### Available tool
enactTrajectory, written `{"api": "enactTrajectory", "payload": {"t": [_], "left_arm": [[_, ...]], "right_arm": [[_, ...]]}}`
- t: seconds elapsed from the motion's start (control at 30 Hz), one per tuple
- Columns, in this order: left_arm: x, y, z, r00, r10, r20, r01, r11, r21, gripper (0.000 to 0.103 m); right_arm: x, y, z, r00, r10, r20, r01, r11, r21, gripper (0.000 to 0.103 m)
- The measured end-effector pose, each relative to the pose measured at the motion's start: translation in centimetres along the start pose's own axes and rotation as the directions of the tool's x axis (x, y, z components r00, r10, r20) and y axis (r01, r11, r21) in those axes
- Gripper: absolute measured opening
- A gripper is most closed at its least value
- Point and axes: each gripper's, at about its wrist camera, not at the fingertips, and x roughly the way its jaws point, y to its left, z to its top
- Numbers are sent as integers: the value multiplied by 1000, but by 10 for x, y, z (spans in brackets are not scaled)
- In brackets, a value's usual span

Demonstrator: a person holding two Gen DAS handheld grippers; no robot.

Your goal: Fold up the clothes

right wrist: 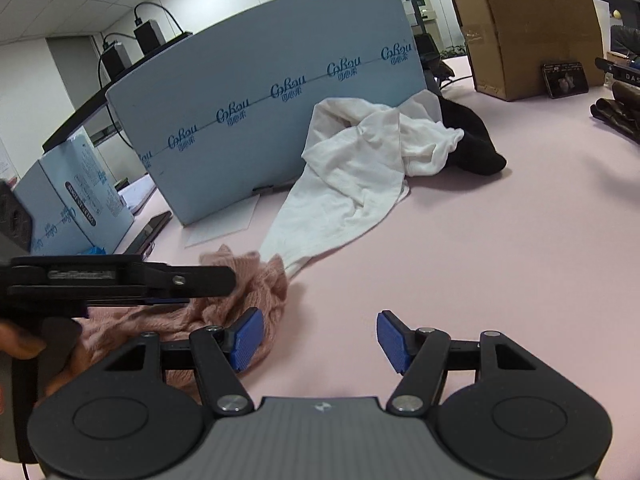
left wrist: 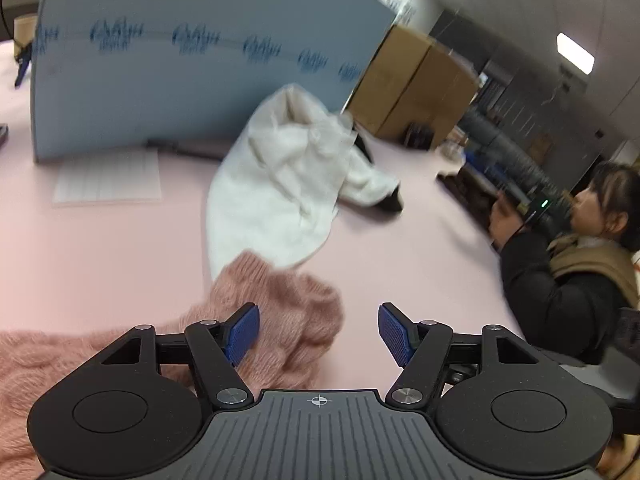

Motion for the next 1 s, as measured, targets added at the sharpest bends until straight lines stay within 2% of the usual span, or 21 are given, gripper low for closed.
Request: {"api": "enactTrajectory", "payload": {"t": [0.07, 0.17, 0.23, 0.3, 0.37, 0.47, 0.5, 0.57, 0.73, 0.83, 1.0], "left_arm": [[-26, 6, 2, 998, 0, 66, 0, 1000, -12, 66], [-64, 20, 0, 985, 76, 152, -72, 997, -34, 67], [-82, 31, -6, 977, 130, 168, -125, 991, -38, 68], [-98, 47, -20, 970, 196, 143, -192, 981, -39, 68], [-105, 58, -33, 965, 239, 105, -236, 971, -34, 68], [-106, 72, -52, 963, 269, 23, -267, 962, -54, 68], [-106, 78, -58, 963, 270, 0, -269, 961, -69, 68], [-106, 85, -65, 964, 264, -24, -265, 960, -90, 68], [-108, 91, -69, 972, 235, -28, -237, 968, -88, 68], [-107, 93, -68, 976, 217, -31, -218, 972, -81, 68], [-102, 94, -71, 979, 197, -52, -200, 978, -53, 68]], "right_arm": [[-1, 3, 6, 999, 7, 31, -7, 1000, 3, 65], [-2, 15, 17, 996, 49, 76, -48, 999, -21, 59], [1, 31, 24, 991, 113, 73, -108, 992, -71, 57], [13, 50, 29, 992, 122, 37, -115, 982, -152, 52], [34, 77, 30, 996, 89, 7, -83, 956, -281, 47], [68, 104, 28, 999, -6, -47, -14, 906, -422, 24], [79, 107, 26, 996, -30, -81, -8, 900, -436, 12], [96, 107, 26, 988, -60, -142, -7, 902, -431, 9], [58, 103, 33, 997, 1, -72, -26, 934, -357, 8], [39, 85, 28, 999, -6, -54, -7, 972, -235, 8], [58, 60, 1, 995, -53, -87, 42, 991, -126, 8]]}}
